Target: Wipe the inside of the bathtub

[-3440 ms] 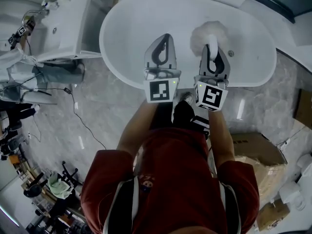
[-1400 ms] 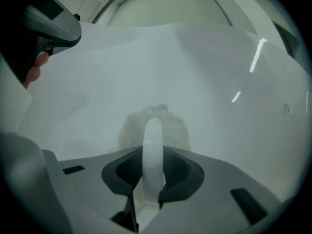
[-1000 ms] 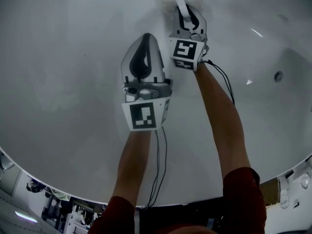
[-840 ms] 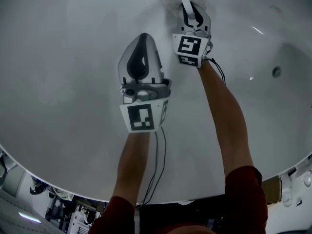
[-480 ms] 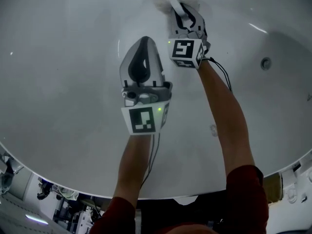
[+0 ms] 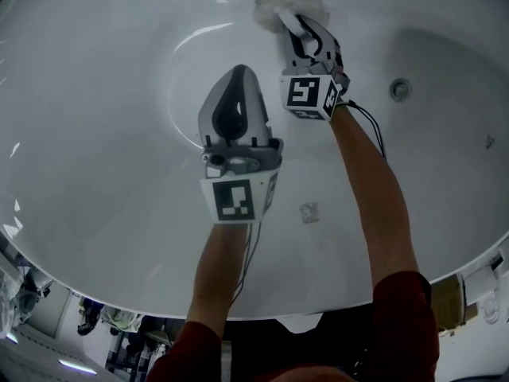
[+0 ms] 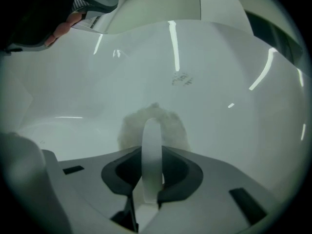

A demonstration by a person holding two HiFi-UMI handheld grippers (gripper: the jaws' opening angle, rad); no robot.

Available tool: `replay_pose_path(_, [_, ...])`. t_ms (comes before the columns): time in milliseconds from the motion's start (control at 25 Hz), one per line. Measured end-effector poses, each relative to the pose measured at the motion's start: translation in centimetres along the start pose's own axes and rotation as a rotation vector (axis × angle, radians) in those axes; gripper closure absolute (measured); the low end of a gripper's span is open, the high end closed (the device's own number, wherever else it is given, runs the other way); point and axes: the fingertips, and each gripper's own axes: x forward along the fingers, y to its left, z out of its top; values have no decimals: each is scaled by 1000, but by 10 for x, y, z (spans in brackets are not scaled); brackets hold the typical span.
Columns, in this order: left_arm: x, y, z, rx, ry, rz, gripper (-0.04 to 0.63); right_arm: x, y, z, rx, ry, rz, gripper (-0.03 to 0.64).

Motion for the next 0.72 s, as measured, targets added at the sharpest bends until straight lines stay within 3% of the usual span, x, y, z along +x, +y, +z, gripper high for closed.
replay_pose_path(120, [5,-15,3,2,-3,-17,580,-9,-19,-9,-11,3,-19,529])
replay_pose_path(440, [45,-110,1,6,-8,-87,580,-49,-122,-69,-40,38,-87,529])
replay_pose_path(720, [59,-157,2,8,7,-132,580,-95,-222,-123,71,134,-288,529])
